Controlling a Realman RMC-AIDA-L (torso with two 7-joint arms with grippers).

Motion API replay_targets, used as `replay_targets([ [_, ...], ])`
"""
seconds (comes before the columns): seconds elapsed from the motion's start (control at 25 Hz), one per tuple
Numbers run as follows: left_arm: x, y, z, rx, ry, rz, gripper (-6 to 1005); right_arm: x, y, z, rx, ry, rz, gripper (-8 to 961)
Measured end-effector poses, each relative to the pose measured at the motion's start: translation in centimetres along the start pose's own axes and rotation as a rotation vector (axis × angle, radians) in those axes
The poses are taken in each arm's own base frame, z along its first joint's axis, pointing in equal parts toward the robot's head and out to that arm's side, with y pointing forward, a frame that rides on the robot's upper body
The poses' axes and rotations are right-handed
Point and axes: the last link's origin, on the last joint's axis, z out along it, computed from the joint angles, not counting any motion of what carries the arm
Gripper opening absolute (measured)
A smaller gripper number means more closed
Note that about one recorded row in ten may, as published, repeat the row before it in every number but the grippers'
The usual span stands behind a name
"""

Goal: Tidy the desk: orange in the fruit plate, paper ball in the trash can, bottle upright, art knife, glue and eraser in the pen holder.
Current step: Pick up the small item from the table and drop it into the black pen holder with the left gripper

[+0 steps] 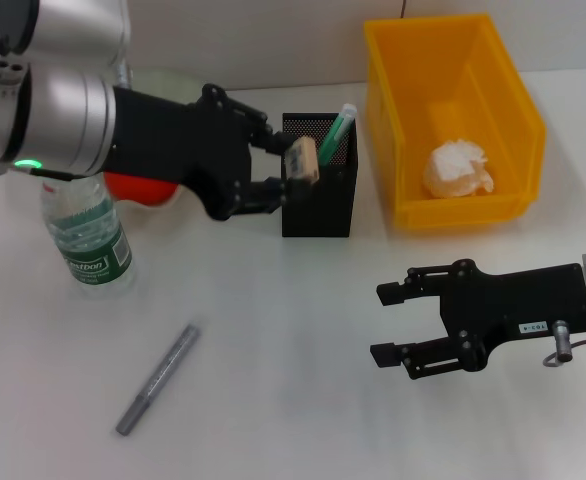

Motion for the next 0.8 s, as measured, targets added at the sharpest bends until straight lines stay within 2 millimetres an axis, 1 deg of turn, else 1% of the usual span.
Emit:
replay_targets([
  [0.2,0.0,-0.7,0.9,0.038,0.032,-0.014,432,0.0,0.0,0.0,0.001,0.0,-0.002,766],
  [0.32,-0.3,-1.4,1.9,0.086,0.05,-0.03,439,0.2,0.1,0.0,0.001,0.0,0.003,766],
  [0.44,-0.5,-1.8,2.3,0.115,0.053,-0.042,446,0.4,0.2,-0.1,0.003,0.0,0.008,766],
  [0.48,-0.8,-2.3,3.0,0.153,0.062,-0.064,448,0.4,0.2,-0.1,0.003,0.0,0.009,766],
  [0.64,-0.9,-2.7,3.5,0.181,0.068,-0.08,457,0.4,0.2,-0.2,0.007,-0.009,0.013,766],
  [0.72,-1.5,-3.0,4.7,0.218,0.052,-0.09,461,0.3,0.2,-0.2,0.009,-0.016,0.014,766],
  [0.8,-1.7,-3.0,5.4,0.226,0.04,-0.09,465,0.3,0.2,-0.3,0.011,-0.02,0.013,766],
])
